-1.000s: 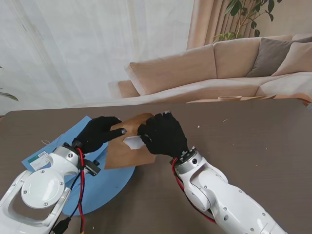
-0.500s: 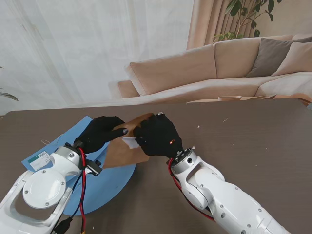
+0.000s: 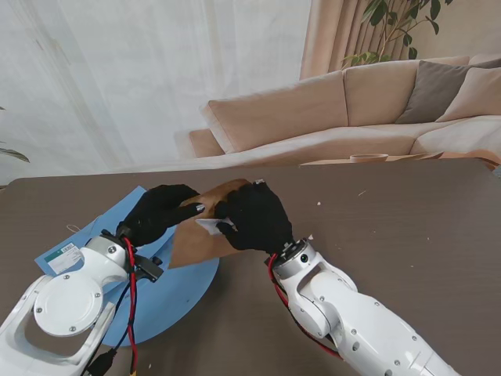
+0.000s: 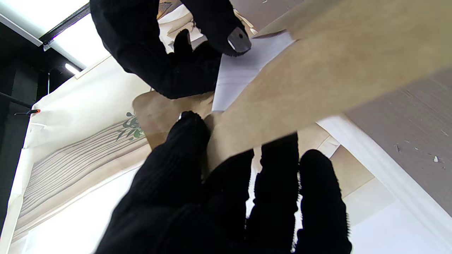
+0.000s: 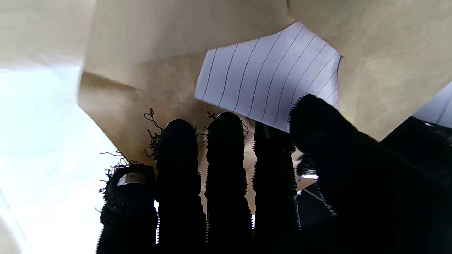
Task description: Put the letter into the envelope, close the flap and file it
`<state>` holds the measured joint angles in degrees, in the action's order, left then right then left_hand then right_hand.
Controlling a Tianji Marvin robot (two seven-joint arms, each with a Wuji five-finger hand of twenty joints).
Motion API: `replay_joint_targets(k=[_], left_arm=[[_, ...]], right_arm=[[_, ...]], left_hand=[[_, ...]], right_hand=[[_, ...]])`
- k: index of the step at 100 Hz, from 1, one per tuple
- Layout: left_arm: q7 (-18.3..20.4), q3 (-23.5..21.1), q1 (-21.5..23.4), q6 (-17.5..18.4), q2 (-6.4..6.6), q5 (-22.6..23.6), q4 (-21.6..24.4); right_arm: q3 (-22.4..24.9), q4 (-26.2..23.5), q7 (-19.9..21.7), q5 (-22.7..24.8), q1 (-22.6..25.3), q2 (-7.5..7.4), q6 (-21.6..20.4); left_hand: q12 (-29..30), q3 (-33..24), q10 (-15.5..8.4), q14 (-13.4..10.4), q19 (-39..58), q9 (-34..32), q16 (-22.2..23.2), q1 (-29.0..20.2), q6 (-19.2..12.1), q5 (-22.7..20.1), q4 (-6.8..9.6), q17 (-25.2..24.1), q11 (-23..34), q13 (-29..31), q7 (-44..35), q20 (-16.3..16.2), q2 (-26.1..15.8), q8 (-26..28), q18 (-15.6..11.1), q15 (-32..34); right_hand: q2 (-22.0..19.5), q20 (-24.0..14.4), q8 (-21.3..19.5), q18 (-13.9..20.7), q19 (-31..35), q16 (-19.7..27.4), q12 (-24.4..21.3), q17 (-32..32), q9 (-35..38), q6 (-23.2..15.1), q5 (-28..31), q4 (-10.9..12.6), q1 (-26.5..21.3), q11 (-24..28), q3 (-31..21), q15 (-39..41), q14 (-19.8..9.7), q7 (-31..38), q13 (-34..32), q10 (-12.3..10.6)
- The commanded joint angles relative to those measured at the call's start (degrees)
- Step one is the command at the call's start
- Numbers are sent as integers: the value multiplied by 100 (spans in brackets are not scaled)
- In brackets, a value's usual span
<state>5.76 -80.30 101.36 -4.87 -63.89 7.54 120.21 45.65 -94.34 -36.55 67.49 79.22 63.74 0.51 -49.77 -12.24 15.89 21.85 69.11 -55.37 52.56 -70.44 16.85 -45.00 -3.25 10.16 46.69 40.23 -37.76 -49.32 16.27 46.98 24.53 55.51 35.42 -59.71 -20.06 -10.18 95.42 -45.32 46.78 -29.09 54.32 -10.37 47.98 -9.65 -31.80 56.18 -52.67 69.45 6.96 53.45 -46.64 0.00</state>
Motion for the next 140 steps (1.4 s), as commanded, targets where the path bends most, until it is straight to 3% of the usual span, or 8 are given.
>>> replay_joint_targets(k=[1, 9, 12, 20, 37, 61, 120, 140], left_arm=[[63, -6, 33, -7, -37, 37, 41], [35, -4, 32, -35, -44, 52, 37], [28, -3, 35, -44, -45, 56, 39], [28, -2, 43, -61, -46, 53, 48], [42, 11, 27, -84, -44, 38, 54], [66, 23, 14, -104, -41, 5, 64], [92, 22, 15, -130, -43, -114, 80], [64, 26, 10, -120, -47, -64, 47]], right_arm=[[34, -89, 39, 29, 114, 28, 93], [76, -146, -19, 17, 179, 45, 175], [95, -170, -27, 3, 203, 51, 187], [121, -195, -78, -38, 241, 70, 212], [114, -103, -271, -208, 231, 134, 122], [44, 70, -446, -334, 121, 193, 70], [-251, 325, -433, -315, -148, 193, -56], [-152, 136, -363, -301, 10, 177, 5]], left_hand=[[-98, -10, -224, -21, 53, 95, 155, -352, -33, 112, 76, -43, 163, -151, -122, -151, -325, 118, -83, 29], [-104, -11, -219, -20, 53, 102, 158, -352, -34, 111, 75, -42, 163, -156, -120, -152, -321, 120, -83, 27], [-106, -16, -220, -17, 52, 103, 159, -352, -28, 111, 78, -42, 163, -159, -118, -152, -321, 119, -83, 26], [-106, -14, -217, -15, 52, 103, 160, -352, -31, 112, 75, -42, 158, -159, -113, -153, -322, 116, -83, 23], [-107, -14, -221, -25, 51, 101, 163, -352, -30, 109, 74, -42, 156, -154, -109, -154, -323, 113, -83, 24], [-108, -13, -218, -21, 51, 101, 166, -352, -19, 110, 73, -42, 156, -151, -108, -155, -327, 111, -83, 25], [-108, -18, -216, -19, 50, 106, 169, -352, -26, 115, 74, -42, 155, -157, -111, -157, -329, 109, -83, 20], [-110, -13, -219, -29, 50, 106, 168, -351, -36, 114, 72, -42, 155, -163, -112, -157, -331, 109, -83, 14]], right_hand=[[147, -122, 178, 61, 166, -27, -38, 72, -286, 143, -374, 79, 173, -5, -45, -28, -58, -221, 111, -49], [178, -129, 216, 83, 165, -41, -45, 78, -341, 192, -553, 141, 255, 15, -151, -39, -73, -519, 142, -104], [189, -138, -1, 88, 162, -71, -50, 78, -352, 208, -558, 146, 273, 36, -222, -42, -76, -785, 146, -126], [245, -148, -52, 114, 178, -90, -21, 62, -340, 231, -636, 214, 260, 92, -312, -12, -96, -915, 119, -159], [556, -166, -151, 54, 248, -112, 11, -58, -119, -129, -672, 62, -160, 235, -464, 108, -86, -121, -45, -198], [482, -167, -265, -27, 302, -110, -16, -152, 96, -357, -5, 0, -367, 282, -532, 174, -22, 353, -180, -113], [476, -175, -180, -81, 288, -99, -20, -120, 142, -387, 237, -31, -393, 275, -477, 192, 8, 369, -187, -70], [432, -166, -1, -37, 242, -70, -41, -52, 5, -299, 33, -16, -201, 174, -417, 105, -11, 171, -89, -87]])
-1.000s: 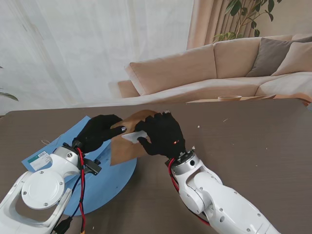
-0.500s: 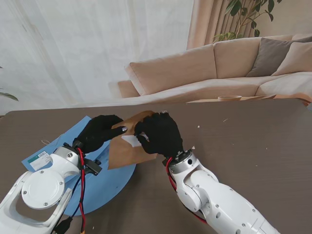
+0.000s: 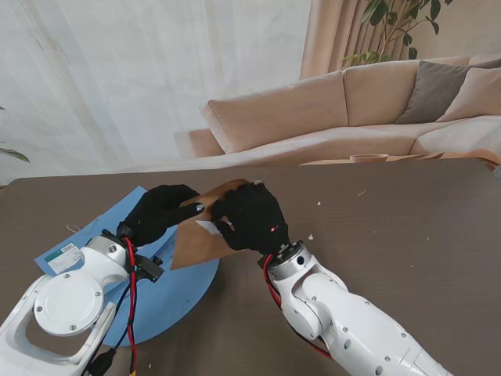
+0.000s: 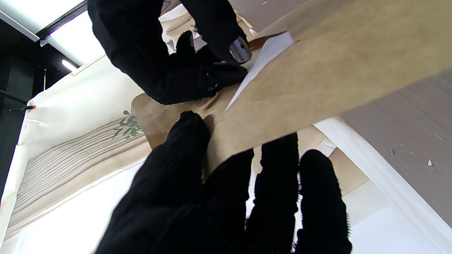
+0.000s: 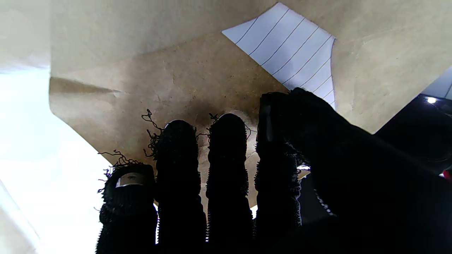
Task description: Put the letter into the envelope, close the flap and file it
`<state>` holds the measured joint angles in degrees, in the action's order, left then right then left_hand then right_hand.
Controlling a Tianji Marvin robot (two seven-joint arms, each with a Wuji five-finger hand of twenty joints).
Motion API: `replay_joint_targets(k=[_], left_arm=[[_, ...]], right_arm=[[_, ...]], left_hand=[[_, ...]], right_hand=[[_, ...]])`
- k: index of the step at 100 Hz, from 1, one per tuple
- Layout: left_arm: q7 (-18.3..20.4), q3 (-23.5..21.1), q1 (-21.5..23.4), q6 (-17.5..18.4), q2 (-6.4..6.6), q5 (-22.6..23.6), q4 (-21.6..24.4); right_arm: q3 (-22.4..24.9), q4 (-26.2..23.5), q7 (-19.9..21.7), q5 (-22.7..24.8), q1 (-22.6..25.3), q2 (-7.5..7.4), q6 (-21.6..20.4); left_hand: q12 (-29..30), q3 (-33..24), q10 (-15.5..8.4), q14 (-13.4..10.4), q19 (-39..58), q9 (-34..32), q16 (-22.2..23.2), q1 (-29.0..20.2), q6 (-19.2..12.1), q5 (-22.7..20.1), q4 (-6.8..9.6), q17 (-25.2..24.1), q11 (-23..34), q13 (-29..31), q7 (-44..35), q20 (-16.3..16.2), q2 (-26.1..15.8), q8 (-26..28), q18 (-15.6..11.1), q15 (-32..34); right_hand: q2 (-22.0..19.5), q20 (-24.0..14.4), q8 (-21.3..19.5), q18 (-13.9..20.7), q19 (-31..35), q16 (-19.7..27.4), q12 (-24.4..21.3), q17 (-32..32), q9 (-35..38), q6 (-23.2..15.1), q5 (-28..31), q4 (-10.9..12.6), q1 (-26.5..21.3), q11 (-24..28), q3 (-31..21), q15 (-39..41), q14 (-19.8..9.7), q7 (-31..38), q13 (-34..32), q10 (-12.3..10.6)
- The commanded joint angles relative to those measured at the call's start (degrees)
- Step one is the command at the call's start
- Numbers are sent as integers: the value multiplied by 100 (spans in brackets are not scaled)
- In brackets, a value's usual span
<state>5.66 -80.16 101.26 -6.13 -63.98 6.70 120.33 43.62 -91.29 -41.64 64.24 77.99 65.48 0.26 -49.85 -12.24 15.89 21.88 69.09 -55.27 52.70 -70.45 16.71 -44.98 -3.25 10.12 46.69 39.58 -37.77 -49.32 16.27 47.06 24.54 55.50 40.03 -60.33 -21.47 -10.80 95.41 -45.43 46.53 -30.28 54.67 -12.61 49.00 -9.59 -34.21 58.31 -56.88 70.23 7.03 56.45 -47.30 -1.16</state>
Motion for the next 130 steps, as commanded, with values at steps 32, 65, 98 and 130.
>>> replay_joint_targets(k=[32, 65, 98, 130], left_arm=[[-34, -3, -21, 86, -61, 69, -112], [-49, -29, -19, 238, -68, -38, -210], [22, -62, -32, 391, -62, -238, -259], [203, -137, 15, 460, -44, -614, -221]], right_arm=[[785, -1133, 446, -189, 1146, -9, 93], [1810, -1899, 976, -805, 2315, 29, 235], [2389, -1935, 2245, -2372, 2592, 73, 133], [2358, -1571, 2995, -3919, 2215, 112, -131]], left_hand=[[-119, 8, -221, -36, 12, 131, 159, -352, -52, 120, 69, -101, 146, -162, -101, -149, -346, 91, -118, -5], [-158, 11, -226, -42, -16, 159, 162, -352, -77, 124, 74, -134, 132, -216, -90, -151, -353, 82, -147, -35], [-190, 18, -224, -48, -26, 152, 175, -352, -81, 118, 75, -137, 136, -194, -103, -156, -349, 98, -148, -26], [-200, 21, -230, -56, -29, 145, 185, -352, -90, 129, 70, -136, 138, -188, -102, -161, -354, 105, -148, -25]], right_hand=[[-198, 399, 261, -373, -1114, 875, -1255, 822, -631, 48, -810, 182, 463, -1548, 172, -1957, 6, -922, 414, 83], [-792, 1342, -238, -786, -2895, 1881, -2419, 1732, -2001, 675, -1801, 769, 827, -2581, 340, -4019, 169, -2724, 1405, 373], [-804, 1770, 210, -853, -3794, 2407, -2926, 2485, -3515, 1667, -3083, 629, 1450, -2819, 951, -4951, 477, -3331, 2487, 712], [-660, 1692, 225, -690, -3841, 2378, -2892, 2566, -3461, 1865, -2903, 572, 1368, -2569, 1195, -4899, 285, -3393, 2538, 710]])
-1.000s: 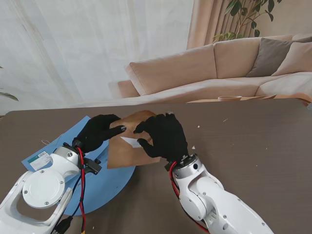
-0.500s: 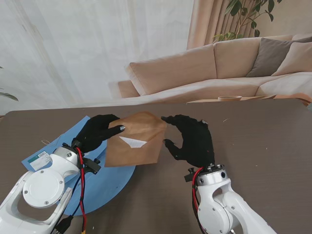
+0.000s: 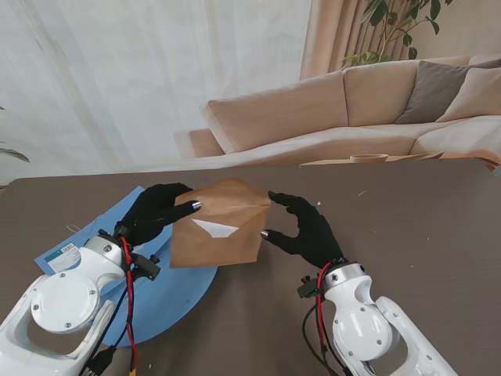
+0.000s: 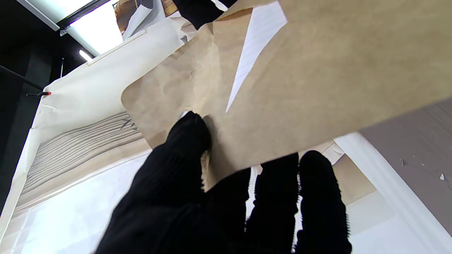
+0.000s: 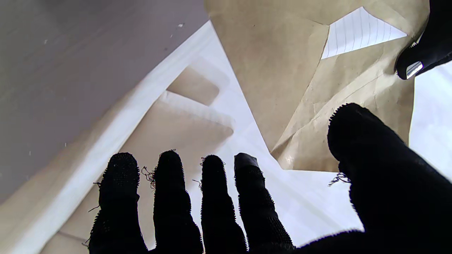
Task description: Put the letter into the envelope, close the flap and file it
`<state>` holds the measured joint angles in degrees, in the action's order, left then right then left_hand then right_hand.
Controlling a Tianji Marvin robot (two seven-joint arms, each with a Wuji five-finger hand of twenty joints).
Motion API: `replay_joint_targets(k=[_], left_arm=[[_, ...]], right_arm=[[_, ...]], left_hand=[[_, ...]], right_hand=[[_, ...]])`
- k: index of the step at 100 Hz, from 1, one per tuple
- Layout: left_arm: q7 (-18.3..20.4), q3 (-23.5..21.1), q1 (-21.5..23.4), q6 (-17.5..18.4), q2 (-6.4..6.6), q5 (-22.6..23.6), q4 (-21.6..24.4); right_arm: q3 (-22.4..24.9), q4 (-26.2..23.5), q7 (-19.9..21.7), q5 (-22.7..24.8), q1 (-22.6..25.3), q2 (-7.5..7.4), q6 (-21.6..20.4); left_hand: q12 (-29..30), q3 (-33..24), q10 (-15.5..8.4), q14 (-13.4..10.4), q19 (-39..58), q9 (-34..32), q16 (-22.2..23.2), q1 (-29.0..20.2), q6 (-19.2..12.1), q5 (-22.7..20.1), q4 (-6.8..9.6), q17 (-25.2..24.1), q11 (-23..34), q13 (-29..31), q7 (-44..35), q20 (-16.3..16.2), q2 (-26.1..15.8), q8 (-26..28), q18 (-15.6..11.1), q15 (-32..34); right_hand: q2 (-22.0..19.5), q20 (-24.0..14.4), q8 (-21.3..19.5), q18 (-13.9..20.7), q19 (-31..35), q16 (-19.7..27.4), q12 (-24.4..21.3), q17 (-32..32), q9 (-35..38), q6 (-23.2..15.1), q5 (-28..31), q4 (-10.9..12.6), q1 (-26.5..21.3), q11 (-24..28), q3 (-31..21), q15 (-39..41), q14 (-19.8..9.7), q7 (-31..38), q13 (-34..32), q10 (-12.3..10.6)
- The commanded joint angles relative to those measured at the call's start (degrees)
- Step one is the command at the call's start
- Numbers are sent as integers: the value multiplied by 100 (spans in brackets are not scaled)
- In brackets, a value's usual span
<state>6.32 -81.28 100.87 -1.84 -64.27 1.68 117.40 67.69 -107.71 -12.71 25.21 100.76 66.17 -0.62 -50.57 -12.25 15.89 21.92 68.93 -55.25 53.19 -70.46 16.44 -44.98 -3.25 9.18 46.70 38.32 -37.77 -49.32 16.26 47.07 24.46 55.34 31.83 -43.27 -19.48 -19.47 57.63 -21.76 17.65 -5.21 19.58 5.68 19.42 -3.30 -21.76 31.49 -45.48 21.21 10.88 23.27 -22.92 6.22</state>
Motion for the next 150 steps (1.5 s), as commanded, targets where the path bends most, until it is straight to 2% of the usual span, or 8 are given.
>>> replay_joint_targets(k=[1, 42, 51, 59, 97, 115, 134, 150], left_arm=[[142, -29, 59, 32, -15, -127, 75], [325, -143, 163, 103, -1, -557, 142], [287, -133, 161, 121, -9, -543, 136], [216, -109, 153, 157, -25, -551, 108], [124, -91, 112, 194, -40, -463, -11], [500, -242, 181, 296, 35, -603, -18], [792, -378, 266, 488, 109, -587, -3], [626, -337, 277, 339, 55, -735, 75]], right_arm=[[-55, 88, 110, -53, -78, 46, -56], [-323, 525, 562, -1598, -582, 119, -497], [-348, 555, 736, -2170, -641, 133, -635], [-381, 575, 798, -2505, -681, 155, -686], [-405, 530, 662, -2868, -681, 231, -657], [-357, 452, 369, -2611, -624, 278, -457], [-308, 416, 119, -2411, -577, 323, -314], [-264, 401, 156, -2441, -532, 310, -386]], left_hand=[[-128, 22, -230, -61, -12, 142, 135, -351, -63, 121, 70, -43, 137, -61, -107, -161, -351, 107, -140, -9], [-127, 26, -230, -57, -14, 141, 137, -351, -65, 117, 70, -43, 123, -62, -103, -166, -351, 97, -140, -26], [-128, 34, -239, -65, -17, 147, 135, -351, -85, 119, 67, -44, 120, -71, -102, -166, -354, 95, -142, -34], [-124, 35, -235, -62, -58, 160, 116, -351, -105, 117, 66, -60, 92, -104, -77, -148, -355, 61, -161, -79], [-313, 355, -262, -158, -782, 538, -289, -337, -526, 156, 122, -448, -1118, -830, 479, 56, -317, -913, -374, -992], [1536, -145, -491, -581, -2028, 2063, -984, 881, -829, 763, 55, -871, -1923, -1746, 1298, 161, 188, -1084, -518, -2502], [1742, -937, -670, -790, -2982, 2733, -1187, 2558, -542, 658, -104, -1068, -2286, -2222, 1295, -26, 412, -1197, -621, -3280], [1815, -674, -521, -745, -3910, 2858, -1225, 2639, -106, -133, -143, -1037, -2485, -2327, 1453, -184, 50, -1247, -607, -3692]], right_hand=[[172, -19, 19, 176, -56, 7, -1, 51, 74, 29, 88, -53, 102, 124, 41, 14, -110, -62, 91, -24], [227, -204, -476, 105, 184, -126, 65, -123, 1683, -1010, 1801, -21, -959, 220, -892, 373, -168, 1045, -724, -331], [358, -174, 665, 53, 254, -189, 199, -148, 2339, -1473, 2130, -480, -1669, 128, -669, 480, -153, 2593, -1026, -425], [149, -198, 825, 15, 373, -228, 226, -305, 2797, -1616, 2972, -466, -2020, 150, -678, 608, -120, 3194, -1267, -453], [-90, -758, -176, -334, 2695, -1177, 788, -2211, 4527, -1254, 3058, -697, -2438, 1147, -781, 3200, 293, 3367, -3556, 301], [-75, -805, -238, -359, 2887, -1247, 860, -2323, 4550, -1168, 3072, -731, -2445, 1272, -816, 3436, 318, 3375, -3645, 362], [-76, -809, -277, -368, 2930, -1253, 892, -2343, 4566, -1156, 3075, -741, -2450, 1327, -836, 3486, 322, 3390, -3663, 379], [-85, -812, -340, -372, 2954, -1261, 918, -2329, 4544, -1206, 3072, -762, -2452, 1355, -842, 3523, 326, 3411, -3640, 399]])
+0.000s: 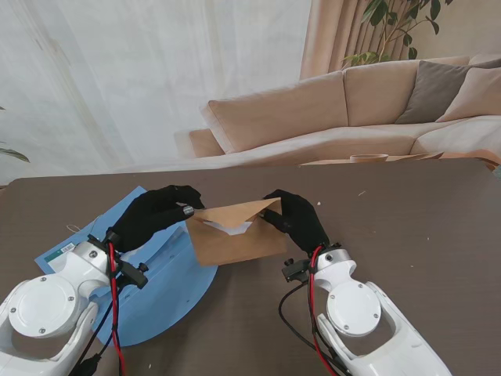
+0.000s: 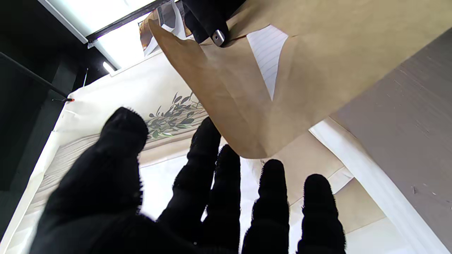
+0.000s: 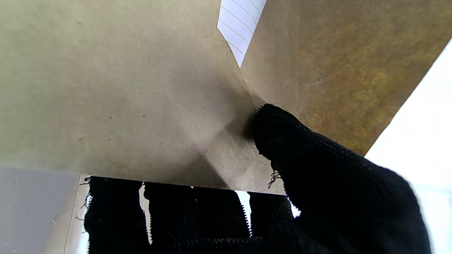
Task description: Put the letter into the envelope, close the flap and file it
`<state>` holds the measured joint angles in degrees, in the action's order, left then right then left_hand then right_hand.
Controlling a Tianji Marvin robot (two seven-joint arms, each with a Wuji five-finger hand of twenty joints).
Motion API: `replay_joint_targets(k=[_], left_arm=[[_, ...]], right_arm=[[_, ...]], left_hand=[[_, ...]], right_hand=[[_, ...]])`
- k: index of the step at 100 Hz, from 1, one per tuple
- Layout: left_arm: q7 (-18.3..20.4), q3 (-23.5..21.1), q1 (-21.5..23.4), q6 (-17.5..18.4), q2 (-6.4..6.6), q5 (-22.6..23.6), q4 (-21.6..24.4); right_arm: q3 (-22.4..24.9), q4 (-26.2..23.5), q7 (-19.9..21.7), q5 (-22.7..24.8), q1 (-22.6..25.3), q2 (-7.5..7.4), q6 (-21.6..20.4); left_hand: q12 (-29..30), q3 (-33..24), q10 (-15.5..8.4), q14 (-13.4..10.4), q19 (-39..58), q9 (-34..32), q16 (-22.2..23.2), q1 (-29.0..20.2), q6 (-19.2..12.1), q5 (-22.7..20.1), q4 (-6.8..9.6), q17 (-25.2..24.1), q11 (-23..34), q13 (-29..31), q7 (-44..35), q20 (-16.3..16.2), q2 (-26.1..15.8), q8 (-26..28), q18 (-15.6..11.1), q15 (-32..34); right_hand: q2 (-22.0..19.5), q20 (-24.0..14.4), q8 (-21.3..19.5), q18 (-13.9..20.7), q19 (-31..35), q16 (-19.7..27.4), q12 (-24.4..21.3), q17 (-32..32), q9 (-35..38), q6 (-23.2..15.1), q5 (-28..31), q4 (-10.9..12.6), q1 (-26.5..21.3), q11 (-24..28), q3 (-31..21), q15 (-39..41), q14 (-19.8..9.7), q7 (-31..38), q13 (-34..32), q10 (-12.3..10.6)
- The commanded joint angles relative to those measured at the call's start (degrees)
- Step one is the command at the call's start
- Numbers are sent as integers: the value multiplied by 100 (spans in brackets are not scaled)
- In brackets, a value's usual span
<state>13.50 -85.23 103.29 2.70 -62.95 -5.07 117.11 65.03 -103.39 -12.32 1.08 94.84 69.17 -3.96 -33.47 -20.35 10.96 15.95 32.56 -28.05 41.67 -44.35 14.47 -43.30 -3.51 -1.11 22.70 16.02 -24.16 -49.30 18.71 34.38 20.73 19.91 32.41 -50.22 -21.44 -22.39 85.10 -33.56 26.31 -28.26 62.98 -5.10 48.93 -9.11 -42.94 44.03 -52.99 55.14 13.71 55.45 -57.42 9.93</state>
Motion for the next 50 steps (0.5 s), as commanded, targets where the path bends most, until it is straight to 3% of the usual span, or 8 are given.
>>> replay_joint_targets(k=[1, 6, 11, 15, 21, 32, 42, 50], left_arm=[[-131, 69, 31, -138, -85, -63, 110], [-263, 124, -9, -212, -111, -20, 108], [-290, 164, -62, -277, -108, 156, 82], [-319, 203, -104, -333, -107, 294, 59], [-387, 269, -164, -469, -120, 387, 38], [-211, 319, -274, -749, -76, 542, -15], [276, 297, -329, -900, 33, 681, -77], [727, 241, -340, -988, 130, 662, -100]], right_arm=[[3, -32, 120, -27, 65, 8, -62], [11, -33, 142, -2, 85, -4, -125], [17, -30, 170, 40, 103, -19, -194], [19, -24, 194, 64, 113, -29, -251], [18, -16, 241, 84, 122, -46, -328], [-2, 1, 295, 135, 119, -67, -436], [-26, 13, 246, 258, 105, -65, -485], [-38, 17, 196, 326, 91, -60, -498]], left_hand=[[107, 117, -29, -147, -292, 143, -73, -17, 98, -332, -110, -5, -88, -96, 84, -189, -203, 29, -231, -154], [149, 144, -47, -152, -713, 130, -81, -413, -48, -243, -157, 129, -114, -45, 136, -360, -231, 459, -218, -250], [430, 799, -173, -173, -1034, 236, -151, -1116, -468, 330, -84, 240, -304, -21, 369, -471, -335, 782, -230, -338], [636, 762, -213, -163, -1213, 213, -256, -1238, -808, 747, -11, 346, -481, 49, 668, -423, -426, 496, -185, -437], [852, 330, -170, -100, -1543, 124, -374, -1002, -1007, 1066, 56, 434, -579, 119, 774, -442, -475, -300, -145, -530], [890, 280, -77, -1, -1575, -122, -375, -842, -741, 1192, 32, 465, -575, 283, 874, -513, -398, -639, -111, -554], [713, 505, 35, 110, -1524, -574, -152, -688, -305, 824, 56, 555, -380, 590, 806, -654, -292, -905, -43, -407], [611, 684, 133, 153, -1517, -770, -72, -619, -187, 585, 51, 583, -318, 638, 861, -710, -231, -939, 3, -334]], right_hand=[[-140, -118, -149, -81, 207, -82, 53, -23, 202, -134, 123, -183, -336, 102, -92, 131, 43, 195, -189, 27], [-145, -116, -182, -76, 206, -81, 60, -10, 199, -170, 126, -192, -334, 106, -93, 136, 50, 202, -181, 24], [-148, -114, -210, -66, 202, -79, 63, 5, 196, -201, 130, -198, -330, 106, -89, 136, 37, 207, -169, 14], [-149, -112, -231, -56, 196, -78, 64, 25, 185, -225, 131, -200, -334, 101, -89, 134, 33, 207, -155, 15], [-152, -110, -267, -42, 190, -77, 73, 51, 178, -250, 136, -203, -334, 99, -88, 130, 30, 201, -128, 14], [-159, -110, -301, -33, 184, -81, 83, 75, 175, -270, 138, -208, -331, 96, -82, 137, 21, 180, -108, 11], [-167, -110, -317, -33, 184, -82, 87, 76, 176, -275, 141, -210, -332, 92, -78, 139, 16, 170, -101, -1], [-172, -111, -329, -33, 184, -84, 90, 76, 179, -285, 143, -212, -327, 90, -71, 145, 15, 163, -101, -15]])
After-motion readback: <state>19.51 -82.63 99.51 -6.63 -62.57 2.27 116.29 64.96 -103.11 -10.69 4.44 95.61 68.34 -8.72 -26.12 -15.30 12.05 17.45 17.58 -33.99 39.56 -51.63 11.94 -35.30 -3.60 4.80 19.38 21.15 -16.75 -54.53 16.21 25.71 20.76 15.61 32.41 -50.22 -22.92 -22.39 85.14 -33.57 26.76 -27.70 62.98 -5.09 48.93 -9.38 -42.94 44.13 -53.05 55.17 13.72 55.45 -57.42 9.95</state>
